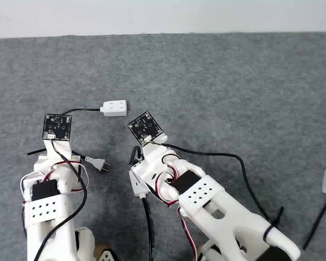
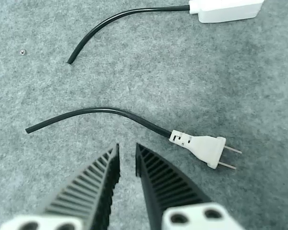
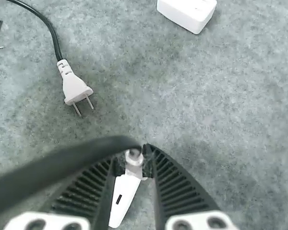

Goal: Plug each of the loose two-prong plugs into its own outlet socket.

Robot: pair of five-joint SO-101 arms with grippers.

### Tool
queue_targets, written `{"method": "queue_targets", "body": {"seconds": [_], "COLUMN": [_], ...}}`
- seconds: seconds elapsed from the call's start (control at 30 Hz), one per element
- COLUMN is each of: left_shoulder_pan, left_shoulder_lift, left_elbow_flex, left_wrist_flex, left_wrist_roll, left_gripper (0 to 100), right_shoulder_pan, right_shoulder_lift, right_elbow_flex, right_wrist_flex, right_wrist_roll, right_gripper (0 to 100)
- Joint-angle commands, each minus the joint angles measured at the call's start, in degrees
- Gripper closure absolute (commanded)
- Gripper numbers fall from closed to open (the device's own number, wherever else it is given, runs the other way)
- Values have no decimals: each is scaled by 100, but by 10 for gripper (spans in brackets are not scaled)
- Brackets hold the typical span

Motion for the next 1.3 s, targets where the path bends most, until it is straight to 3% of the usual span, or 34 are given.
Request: {"method": "queue_targets", "body": {"seconds": [0.0,0.77,0.93,1.27], "left_shoulder_pan": [-35,-44,-44,-44], "left_shoulder_lift": [-53,-53,-53,-53], "left_elbow_flex": [-66,-57,-13,-4], "left_wrist_flex": [-158,-158,-167,-176], "left_wrist_roll": [-79,-88,-88,-97], "left_gripper": [945,945,945,945], "right_shoulder_pan": [-40,-303,-303,-321], "right_shoulder_lift": [-4,92,602,1218], "right_elbow_flex": [-255,-97,-237,-923], "right_wrist_flex": [-40,400,576,1235], "right_wrist_roll": [0,53,404,396], "right_gripper": [990,990,990,970]}}
